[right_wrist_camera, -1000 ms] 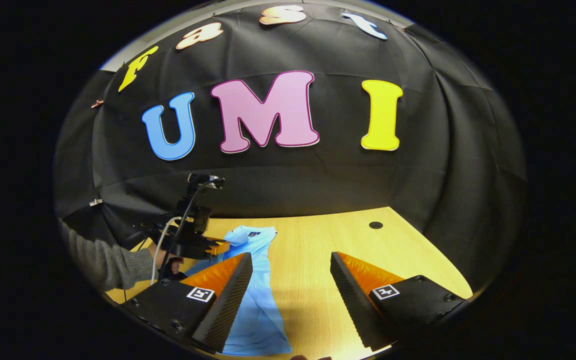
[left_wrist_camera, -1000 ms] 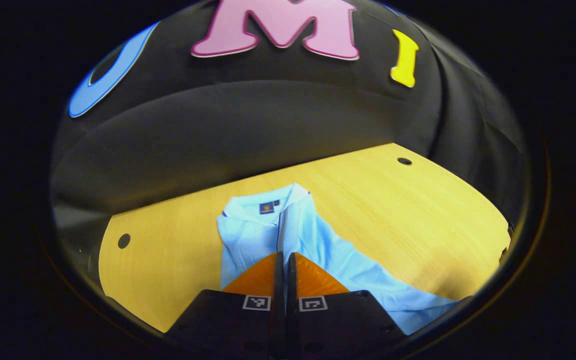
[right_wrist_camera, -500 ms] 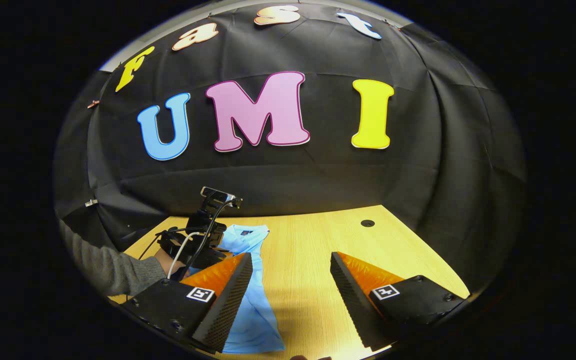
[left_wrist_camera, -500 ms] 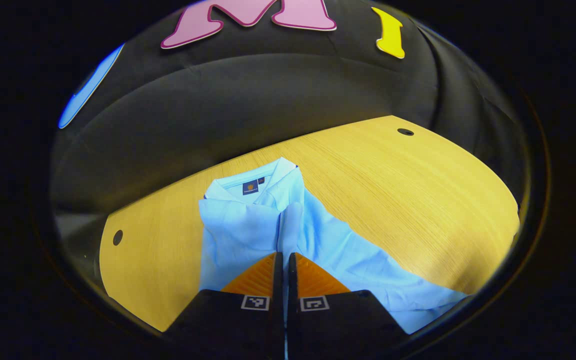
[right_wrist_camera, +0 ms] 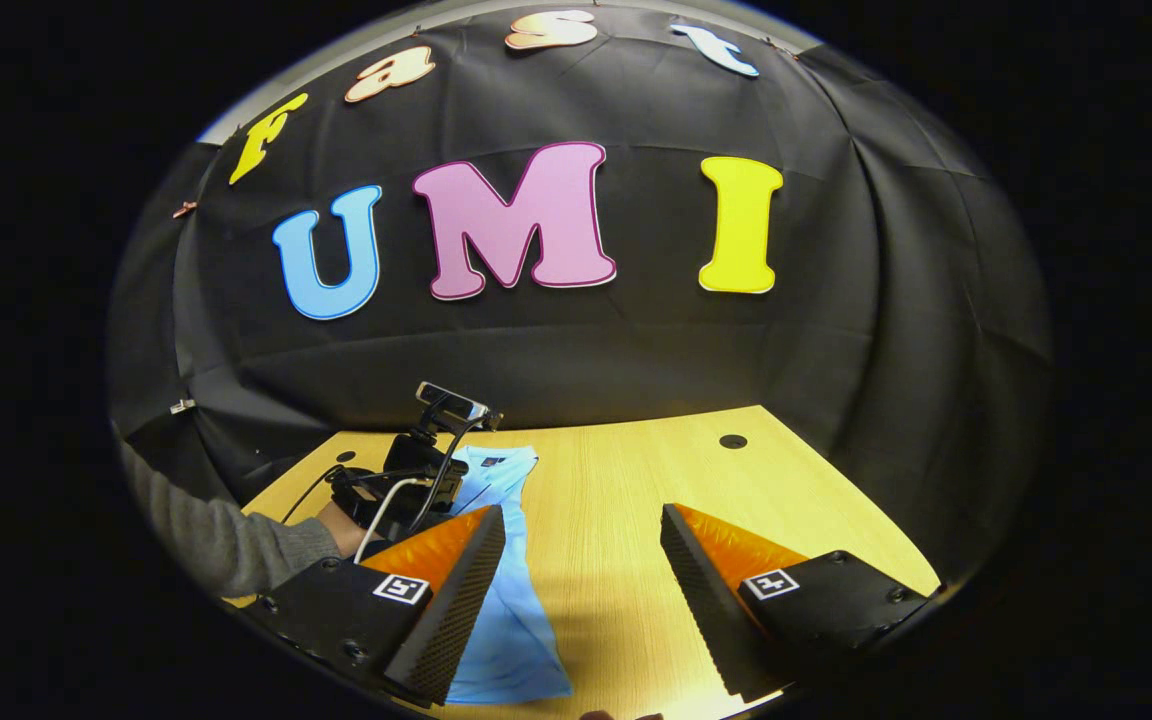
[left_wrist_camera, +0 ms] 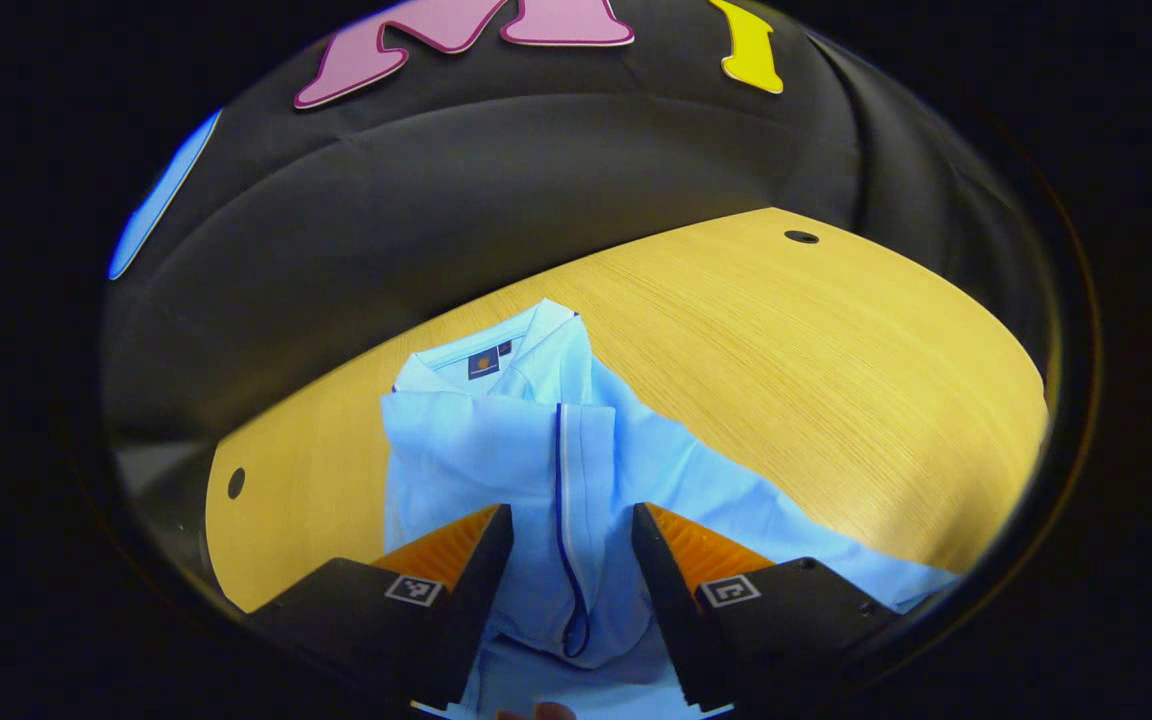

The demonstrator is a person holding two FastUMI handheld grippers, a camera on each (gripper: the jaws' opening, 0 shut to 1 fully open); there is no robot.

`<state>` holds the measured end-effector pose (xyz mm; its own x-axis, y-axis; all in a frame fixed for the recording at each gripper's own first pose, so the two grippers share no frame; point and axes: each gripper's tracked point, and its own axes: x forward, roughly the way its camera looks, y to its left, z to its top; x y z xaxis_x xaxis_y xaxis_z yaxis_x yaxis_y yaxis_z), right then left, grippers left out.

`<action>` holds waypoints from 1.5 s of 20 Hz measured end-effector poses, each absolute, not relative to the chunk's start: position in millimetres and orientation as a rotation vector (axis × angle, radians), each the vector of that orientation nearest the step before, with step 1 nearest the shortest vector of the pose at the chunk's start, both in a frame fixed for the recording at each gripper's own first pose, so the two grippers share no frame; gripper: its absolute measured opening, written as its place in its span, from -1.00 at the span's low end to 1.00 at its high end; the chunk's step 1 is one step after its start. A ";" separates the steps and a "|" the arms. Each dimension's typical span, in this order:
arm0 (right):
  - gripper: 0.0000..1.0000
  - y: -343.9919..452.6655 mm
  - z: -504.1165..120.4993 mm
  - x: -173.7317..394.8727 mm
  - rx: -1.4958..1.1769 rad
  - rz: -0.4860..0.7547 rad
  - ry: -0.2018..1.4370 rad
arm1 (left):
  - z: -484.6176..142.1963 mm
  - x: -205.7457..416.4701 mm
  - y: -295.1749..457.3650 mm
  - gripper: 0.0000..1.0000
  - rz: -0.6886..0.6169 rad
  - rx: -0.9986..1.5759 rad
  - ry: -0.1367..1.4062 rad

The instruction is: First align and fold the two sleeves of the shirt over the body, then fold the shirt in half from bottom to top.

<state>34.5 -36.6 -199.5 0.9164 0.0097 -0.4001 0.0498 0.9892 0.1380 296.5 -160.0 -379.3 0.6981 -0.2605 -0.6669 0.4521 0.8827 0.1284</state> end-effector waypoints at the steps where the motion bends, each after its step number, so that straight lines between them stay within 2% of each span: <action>1: 0.95 -36.6 -198.6 33.9 0.149 -0.022 0.413 | -375.0 296.9 -160.1 0.72 -0.406 0.285 0.674; 3: 0.95 -36.9 -197.2 32.4 0.151 -0.023 0.411 | -361.5 292.9 -160.8 0.99 -0.404 0.262 0.640; 9: 0.95 -30.8 -192.2 27.9 0.168 -0.023 0.422 | -302.5 245.7 -142.8 0.96 -0.423 0.235 0.517; 15: 0.94 -7.7 -215.6 10.0 0.136 0.034 0.491 | -260.7 152.7 -85.6 0.96 -0.359 0.166 0.479; 19: 0.95 14.1 -270.4 -19.1 0.118 0.089 0.633 | -288.1 68.3 -31.4 0.97 -0.309 0.179 0.582; 23: 0.96 20.9 -326.5 -41.0 0.123 0.096 0.790 | -341.0 0.0 6.1 0.96 -0.248 0.148 0.756; 26: 0.96 27.4 -375.2 -64.4 0.108 0.099 0.910 | -372.5 -28.8 33.5 0.98 -0.199 0.105 0.848; 30: 0.96 27.7 -403.0 -76.1 0.100 0.082 0.992 | -396.6 -37.2 51.2 0.97 -0.162 0.067 0.918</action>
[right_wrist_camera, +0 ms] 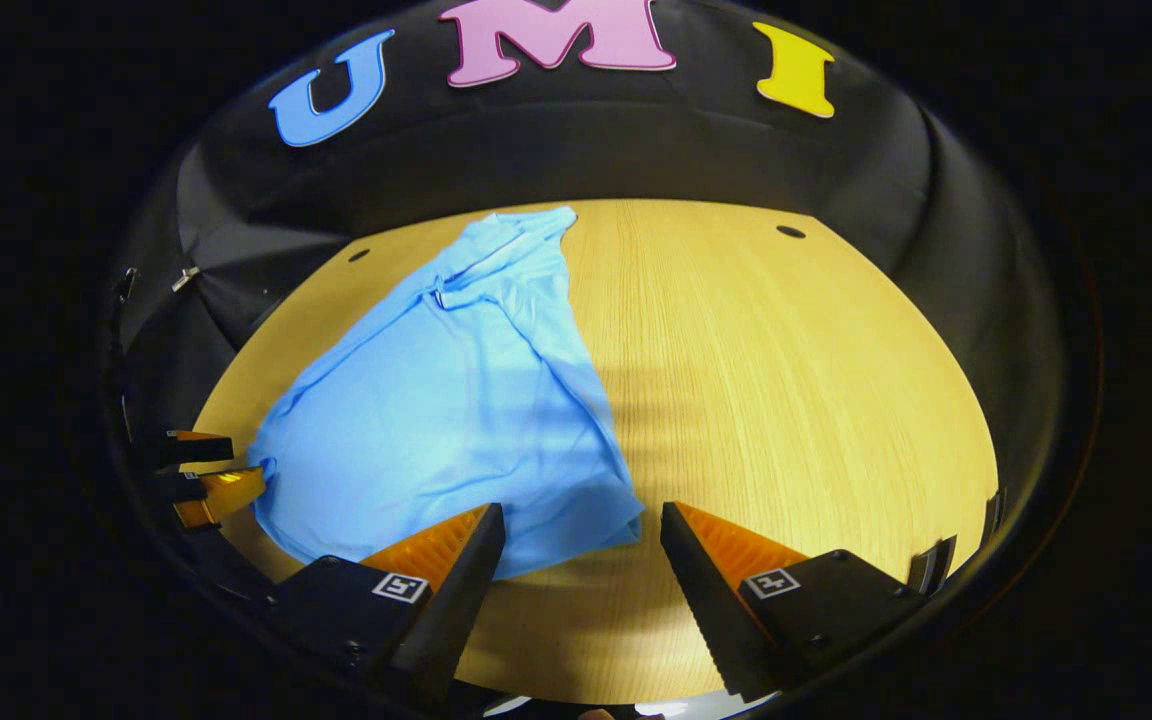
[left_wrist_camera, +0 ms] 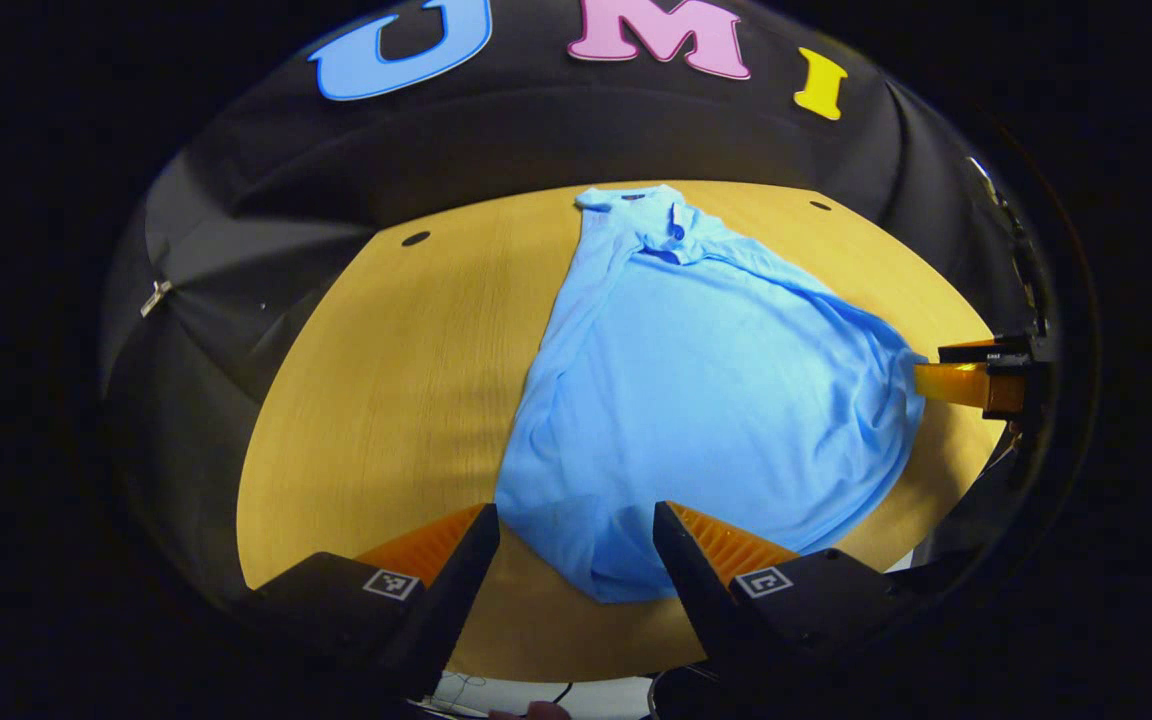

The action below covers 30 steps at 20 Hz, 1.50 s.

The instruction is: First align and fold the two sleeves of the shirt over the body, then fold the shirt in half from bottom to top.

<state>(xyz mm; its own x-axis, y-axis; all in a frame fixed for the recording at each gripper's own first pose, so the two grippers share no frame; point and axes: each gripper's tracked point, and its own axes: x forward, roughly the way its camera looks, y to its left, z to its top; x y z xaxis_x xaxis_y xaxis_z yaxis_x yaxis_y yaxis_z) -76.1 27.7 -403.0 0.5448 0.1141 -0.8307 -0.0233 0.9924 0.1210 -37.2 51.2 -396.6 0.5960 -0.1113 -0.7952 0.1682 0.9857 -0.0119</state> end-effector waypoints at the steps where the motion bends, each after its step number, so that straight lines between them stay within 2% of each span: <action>1: 0.96 27.8 -408.0 -77.9 0.095 0.081 1.002 | -402.2 -38.6 54.1 0.97 -0.153 0.058 0.938; 5: 0.96 26.8 -411.2 -80.9 0.073 0.089 1.025 | -412.1 -38.0 53.1 0.99 -0.155 0.043 0.961; 8: 0.96 27.4 -409.2 -82.8 0.040 0.111 1.020 | -414.7 -41.6 43.9 0.93 -0.176 -0.021 0.988; 9: 0.88 28.0 -409.3 -82.2 0.040 0.119 1.025 | -412.3 -38.7 44.8 0.59 -0.160 -0.028 0.979; 11: 0.60 35.2 -413.6 -78.5 0.045 0.131 1.021 | -413.6 -35.4 44.2 0.34 -0.161 -0.027 0.977; 12: 0.56 38.0 -416.0 -76.4 0.053 0.129 1.019 | -414.0 -33.9 39.9 0.16 -0.162 -0.026 0.977; 13: 0.12 41.2 -415.6 -75.8 0.064 0.135 1.019 | -413.3 -31.7 38.2 -0.10 -0.168 -0.028 0.972; 14: -0.07 42.3 -415.3 -76.1 0.079 0.133 1.023 | -413.6 -31.9 34.4 -0.17 -0.180 -0.027 0.973; 15: -0.42 44.9 -413.6 -74.9 0.091 0.139 1.020 | -412.9 -29.6 33.0 -0.60 -0.183 -0.021 0.971; 16: -0.43 44.0 -415.6 -76.0 0.099 0.128 1.023 | -411.5 -29.5 33.3 -0.65 -0.180 -0.013 0.961; 17: -0.67 44.6 -413.7 -74.8 0.106 0.123 1.019 | -411.3 -28.9 33.3 -0.86 -0.173 -0.011 0.954; 19: -0.77 44.7 -414.4 -74.2 0.106 0.120 1.020 | -409.8 -27.8 32.7 -0.87 -0.162 -0.012 0.939; 25: -0.77 43.6 -401.5 -65.1 0.102 0.115 0.973 | -399.7 -20.9 32.5 -0.87 -0.152 -0.038 0.926; 30: -0.77 39.3 -373.8 -33.5 0.109 0.096 0.879 | -367.3 10.7 27.3 -0.88 -0.141 -0.065 0.845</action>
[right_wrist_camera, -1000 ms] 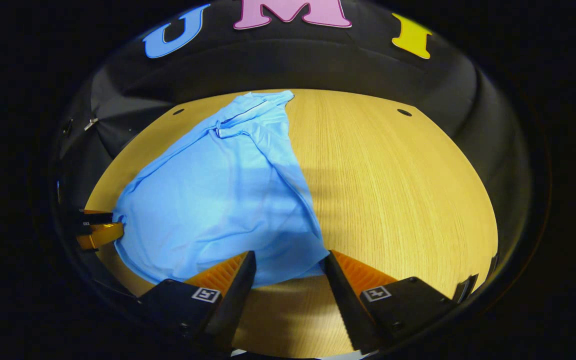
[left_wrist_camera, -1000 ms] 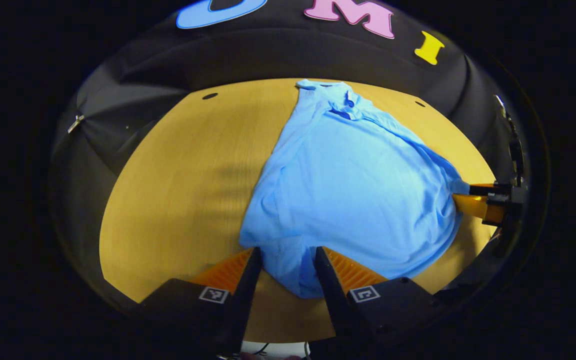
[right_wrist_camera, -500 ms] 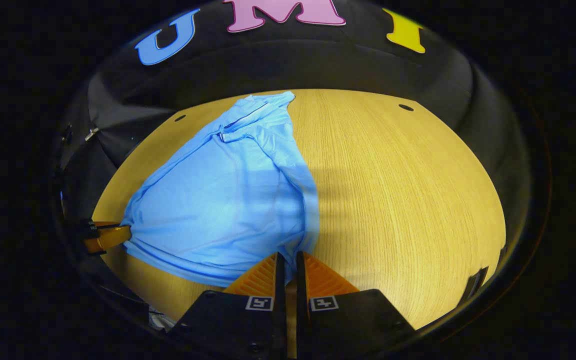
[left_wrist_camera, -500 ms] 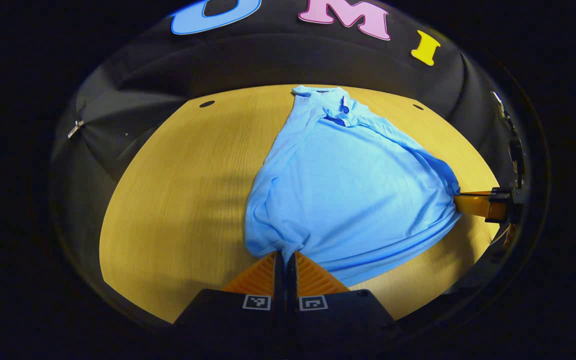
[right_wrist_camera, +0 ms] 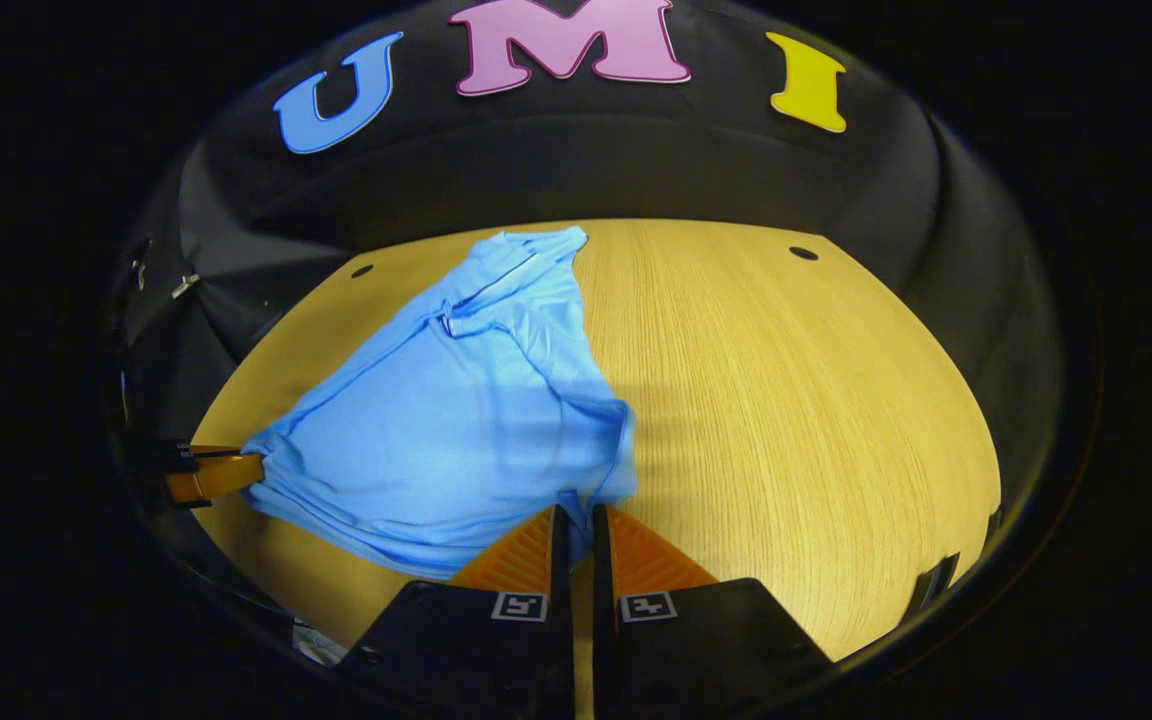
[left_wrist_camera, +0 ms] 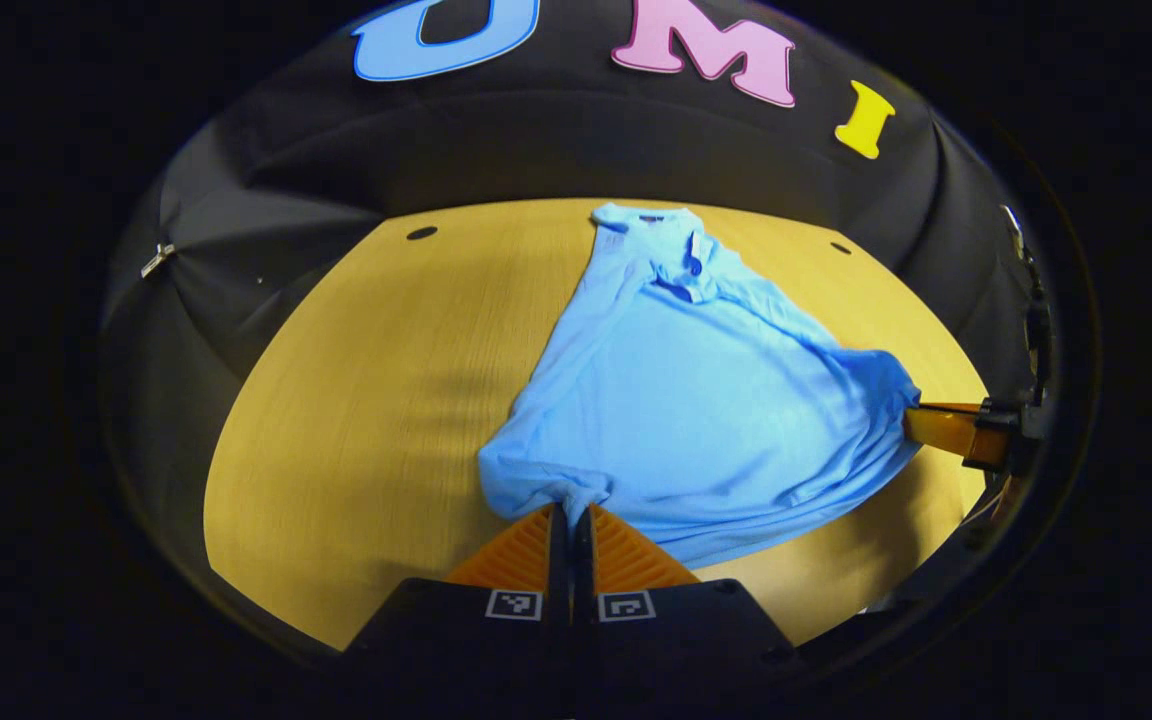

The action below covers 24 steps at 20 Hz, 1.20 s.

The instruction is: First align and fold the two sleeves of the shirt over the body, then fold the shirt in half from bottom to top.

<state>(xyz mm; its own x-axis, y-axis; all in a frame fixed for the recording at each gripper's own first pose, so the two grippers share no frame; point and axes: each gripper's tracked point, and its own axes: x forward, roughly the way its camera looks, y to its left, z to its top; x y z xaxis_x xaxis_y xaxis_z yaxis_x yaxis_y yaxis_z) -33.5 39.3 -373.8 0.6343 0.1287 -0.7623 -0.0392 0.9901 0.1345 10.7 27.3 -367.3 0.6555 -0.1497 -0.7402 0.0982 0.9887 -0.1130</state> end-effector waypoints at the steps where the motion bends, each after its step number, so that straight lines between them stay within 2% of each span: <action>1: -0.77 38.4 -367.6 -25.0 0.115 0.091 0.857 | -358.8 20.3 26.7 -0.88 -0.139 -0.064 0.821; 9: -0.77 25.8 -333.0 74.9 0.156 0.040 0.702 | -297.5 124.3 20.0 -0.88 -0.109 -0.122 0.639; 16: -0.77 25.9 -314.9 176.7 0.139 0.034 0.584 | -270.3 225.9 19.6 -0.88 -0.065 -0.132 0.517; 17: -0.77 25.1 -315.5 187.8 0.139 0.033 0.573 | -266.4 240.1 20.6 -0.78 -0.057 -0.133 0.498; 18: -0.77 24.9 -316.7 199.0 0.138 0.029 0.564 | -264.0 255.1 20.3 -0.88 -0.052 -0.132 0.480; 24: -0.77 22.8 -329.3 265.9 0.152 0.012 0.519 | -255.9 342.9 14.4 -0.89 -0.045 -0.082 0.408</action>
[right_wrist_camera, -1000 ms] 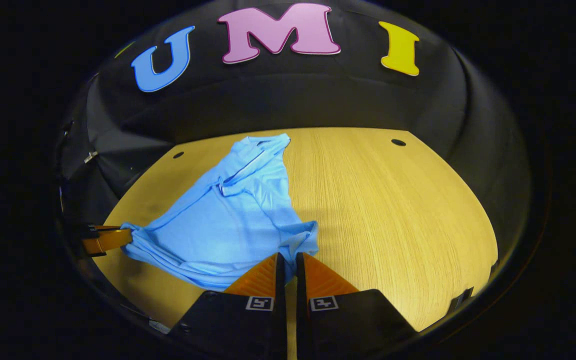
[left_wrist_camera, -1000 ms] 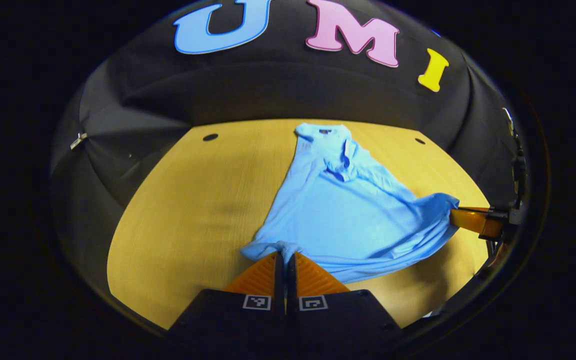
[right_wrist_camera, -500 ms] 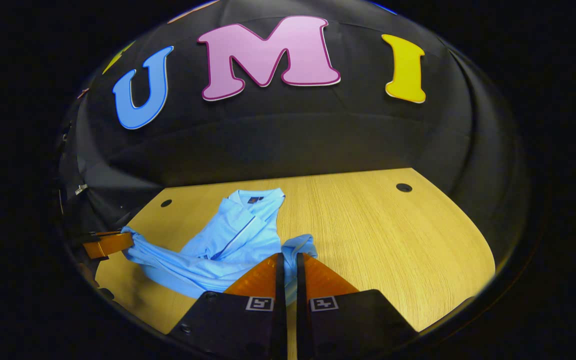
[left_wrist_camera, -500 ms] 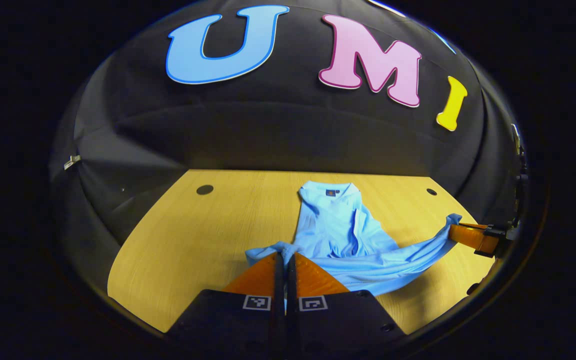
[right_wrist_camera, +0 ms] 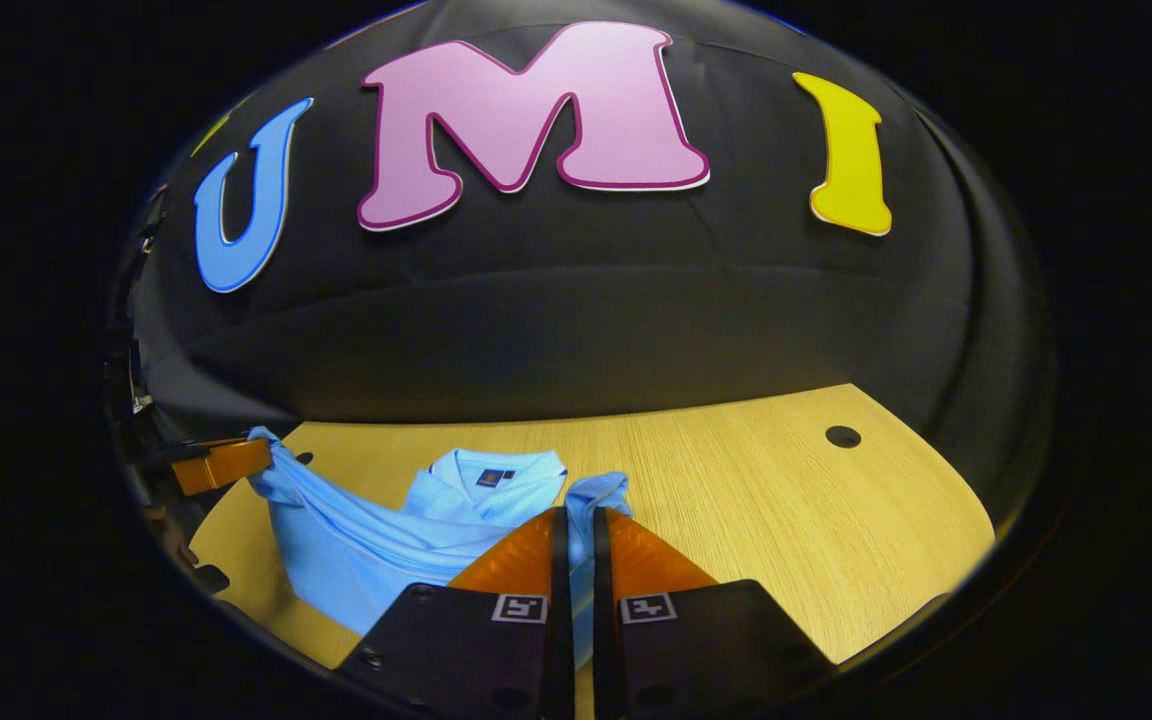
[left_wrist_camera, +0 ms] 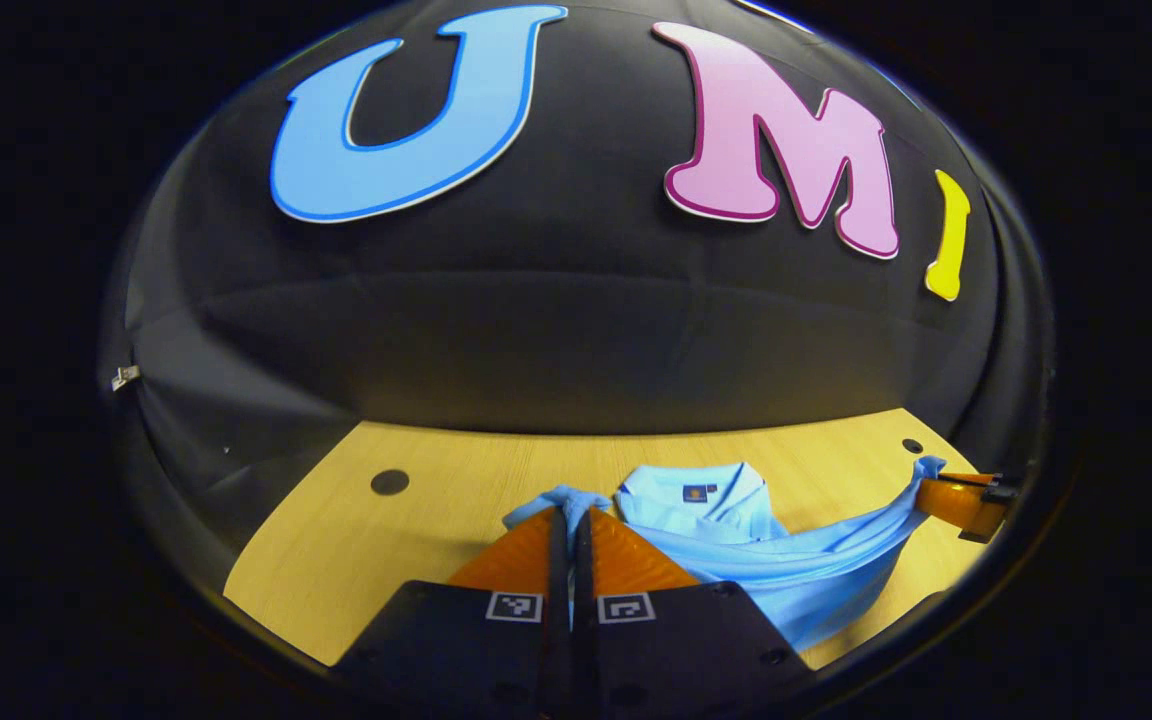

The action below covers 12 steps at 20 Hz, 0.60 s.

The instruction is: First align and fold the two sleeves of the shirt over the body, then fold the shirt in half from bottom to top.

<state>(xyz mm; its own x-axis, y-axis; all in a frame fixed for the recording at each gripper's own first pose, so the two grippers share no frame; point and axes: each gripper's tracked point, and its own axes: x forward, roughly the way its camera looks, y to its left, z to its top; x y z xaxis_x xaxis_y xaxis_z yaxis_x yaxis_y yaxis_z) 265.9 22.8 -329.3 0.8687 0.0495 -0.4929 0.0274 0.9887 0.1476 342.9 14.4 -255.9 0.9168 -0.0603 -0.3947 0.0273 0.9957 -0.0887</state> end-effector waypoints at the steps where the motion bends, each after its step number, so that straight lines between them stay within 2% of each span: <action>1: -0.77 22.0 -332.4 276.7 0.155 0.009 0.513 | -258.5 355.7 11.3 -0.89 -0.046 -0.080 0.406; 11: -0.77 21.5 -390.4 376.5 0.173 -0.013 0.557 | -318.3 454.2 16.2 -0.89 0.020 -0.044 0.451; 12: -0.77 22.8 -396.1 380.8 0.172 -0.014 0.564 | -322.0 457.9 16.7 -0.80 0.021 -0.043 0.453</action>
<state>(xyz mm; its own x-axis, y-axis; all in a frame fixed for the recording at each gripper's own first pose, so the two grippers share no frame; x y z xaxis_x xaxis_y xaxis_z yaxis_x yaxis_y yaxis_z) 380.8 22.8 -396.1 0.8453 0.0339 -0.5333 0.0603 0.9855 0.1583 457.9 16.7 -322.0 0.8988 0.0102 -0.4383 -0.0295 0.9989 -0.0371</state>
